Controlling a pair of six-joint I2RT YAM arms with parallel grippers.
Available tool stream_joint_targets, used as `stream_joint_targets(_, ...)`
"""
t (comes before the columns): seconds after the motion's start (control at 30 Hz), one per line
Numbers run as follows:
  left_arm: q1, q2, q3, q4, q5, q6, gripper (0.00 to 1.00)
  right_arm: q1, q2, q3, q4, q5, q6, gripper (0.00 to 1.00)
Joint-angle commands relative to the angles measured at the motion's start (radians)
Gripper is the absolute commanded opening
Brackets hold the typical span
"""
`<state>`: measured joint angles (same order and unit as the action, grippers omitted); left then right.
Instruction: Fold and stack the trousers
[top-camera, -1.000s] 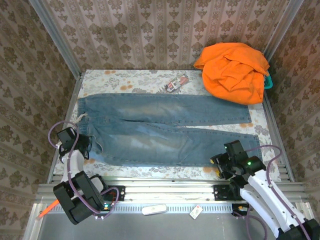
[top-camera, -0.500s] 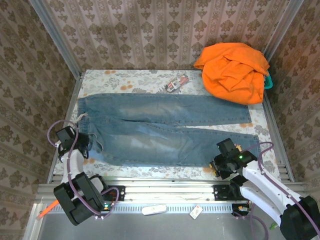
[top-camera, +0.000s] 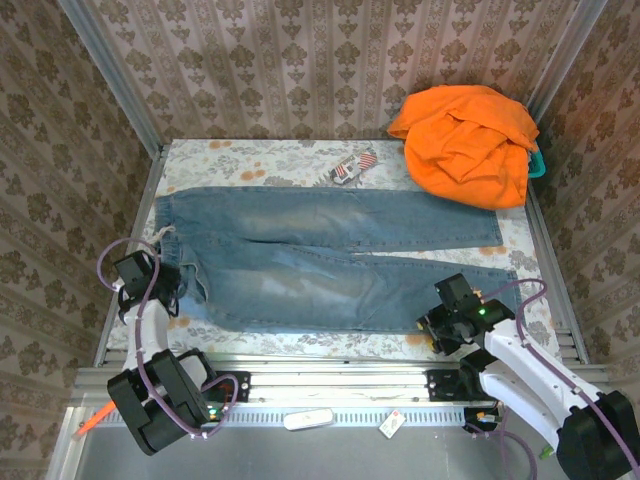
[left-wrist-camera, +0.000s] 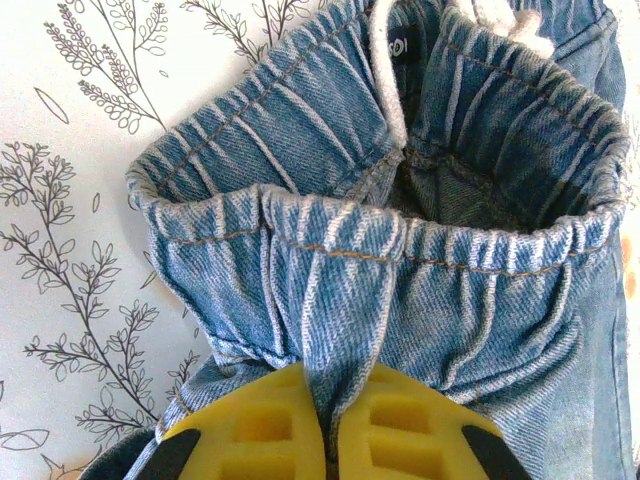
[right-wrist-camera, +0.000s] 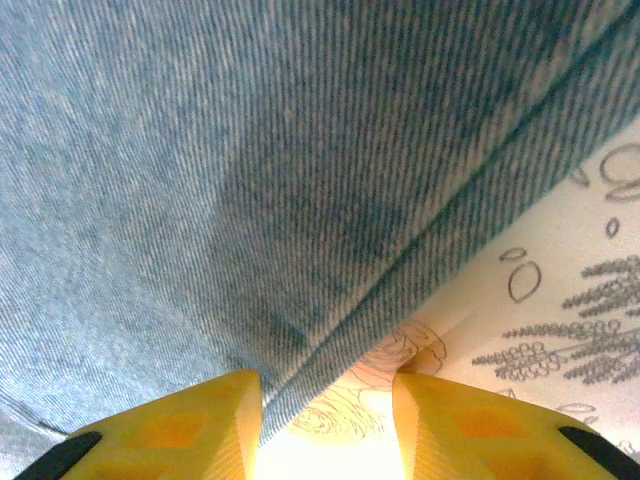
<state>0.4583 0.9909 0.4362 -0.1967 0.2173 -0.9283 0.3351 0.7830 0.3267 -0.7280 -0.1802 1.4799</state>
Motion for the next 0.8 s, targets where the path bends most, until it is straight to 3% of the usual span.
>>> stream_joint_targets(0.0,-0.009,-0.012,0.026,0.002,0.027,-0.012,0.00,-0.085,0.012,0.018,0.052,0.163,-0.097,0.40)
stream_joint_targets(0.07,-0.010,-0.009,0.030,0.002,0.029,-0.012,0.00,-0.134,0.025,0.016,0.058,0.139,-0.135,0.39)
stream_joint_targets(0.23,-0.013,-0.008,0.027,0.007,0.019,-0.014,0.00,-0.138,0.085,-0.028,0.110,0.093,-0.126,0.34)
stream_joint_targets(0.5,-0.032,-0.020,0.053,-0.027,0.024,-0.020,0.00,-0.138,-0.054,0.033,-0.003,0.123,-0.156,0.01)
stream_joint_targets(0.77,-0.043,-0.114,0.252,-0.326,0.003,0.012,0.00,-0.139,-0.174,0.163,-0.146,0.120,-0.284,0.00)
